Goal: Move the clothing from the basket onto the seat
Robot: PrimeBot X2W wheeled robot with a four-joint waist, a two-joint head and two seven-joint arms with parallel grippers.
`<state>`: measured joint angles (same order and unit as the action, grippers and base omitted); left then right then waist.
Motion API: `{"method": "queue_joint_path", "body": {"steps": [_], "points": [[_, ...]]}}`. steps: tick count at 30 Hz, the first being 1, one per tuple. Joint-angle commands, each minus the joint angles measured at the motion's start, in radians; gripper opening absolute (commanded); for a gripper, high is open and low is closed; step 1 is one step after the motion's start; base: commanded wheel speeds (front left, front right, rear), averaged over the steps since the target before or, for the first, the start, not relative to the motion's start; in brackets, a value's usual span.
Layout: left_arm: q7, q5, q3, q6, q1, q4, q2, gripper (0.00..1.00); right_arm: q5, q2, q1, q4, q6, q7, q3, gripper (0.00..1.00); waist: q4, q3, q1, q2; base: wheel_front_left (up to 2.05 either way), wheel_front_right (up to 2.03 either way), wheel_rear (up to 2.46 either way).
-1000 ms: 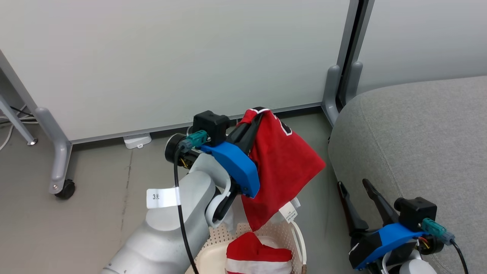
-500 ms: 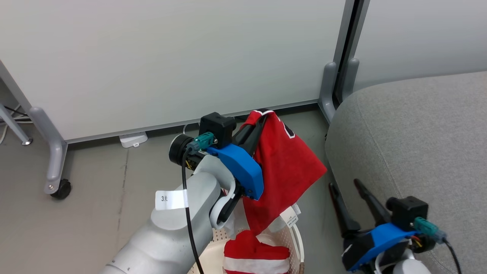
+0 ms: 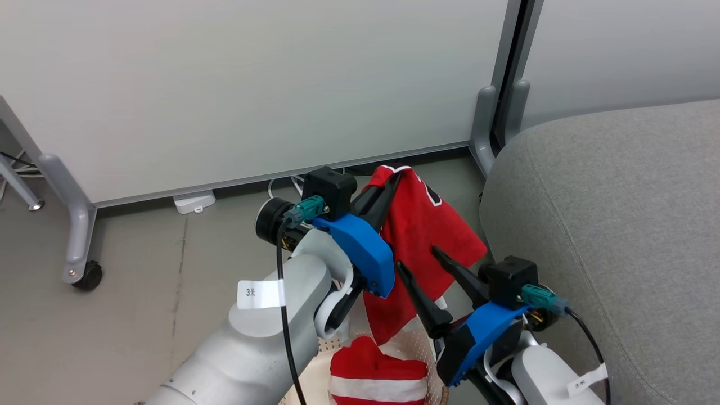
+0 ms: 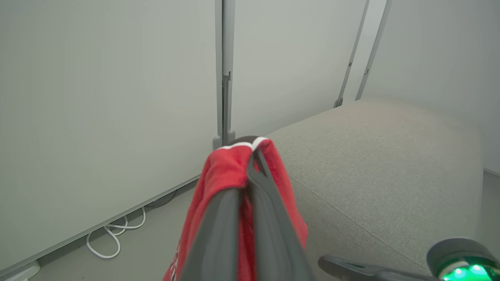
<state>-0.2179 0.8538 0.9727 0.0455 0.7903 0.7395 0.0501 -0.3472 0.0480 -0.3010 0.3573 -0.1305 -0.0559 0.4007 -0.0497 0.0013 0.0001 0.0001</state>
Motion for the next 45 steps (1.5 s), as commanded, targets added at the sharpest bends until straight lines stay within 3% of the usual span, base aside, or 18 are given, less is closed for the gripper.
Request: {"method": "queue_joint_path", "body": {"steps": [1,7,22,24,25,43,44,45], "points": [[-0.006,0.009,0.004,-0.003,0.018,0.000,0.000,0.00,-0.001,0.004,-0.024,0.022,0.000,-0.005,0.013,1.00,0.003,0.001,-0.0001,-0.0001,0.00,0.00,0.00],[-0.009,0.026,0.032,-0.008,0.026,-0.003,0.000,0.00,-0.006,0.004,-0.097,0.137,0.000,-0.029,0.051,1.00,0.010,0.003,-0.0001,-0.0001,0.00,0.00,0.00],[-0.017,0.073,0.099,-0.019,0.044,-0.028,0.000,0.00,-0.146,0.004,-0.272,0.402,0.000,-0.134,0.125,1.00,0.027,0.001,-0.0001,-0.0001,0.00,0.00,0.00],[-0.019,0.080,0.108,-0.019,0.046,-0.030,0.000,0.00,-0.171,0.004,-0.293,0.431,0.000,-0.147,0.134,0.16,0.030,0.001,-0.0001,-0.0001,0.00,0.00,0.00],[-0.020,0.080,0.113,-0.019,0.047,-0.031,0.000,0.00,-0.181,0.004,-0.302,0.444,0.000,-0.154,0.140,0.00,0.031,0.001,-0.0001,-0.0001,0.00,0.00,0.00],[-0.036,0.112,0.143,-0.028,0.059,0.008,0.000,0.00,-0.283,0.004,-0.360,0.558,0.000,-0.206,0.236,0.00,0.021,-0.009,-0.0001,-0.0001,0.00,0.00,0.00],[-0.037,0.113,0.144,-0.029,0.059,0.010,0.000,0.07,-0.284,0.004,-0.361,0.559,0.000,-0.205,0.238,0.00,0.021,-0.010,-0.0001,-0.0001,0.00,0.00,0.00],[-0.038,0.112,0.145,-0.028,0.059,0.012,0.000,0.20,-0.286,0.004,-0.362,0.561,0.000,-0.206,0.240,0.00,0.021,-0.010,-0.0001,-0.0001,0.00,0.00,0.00]]}}
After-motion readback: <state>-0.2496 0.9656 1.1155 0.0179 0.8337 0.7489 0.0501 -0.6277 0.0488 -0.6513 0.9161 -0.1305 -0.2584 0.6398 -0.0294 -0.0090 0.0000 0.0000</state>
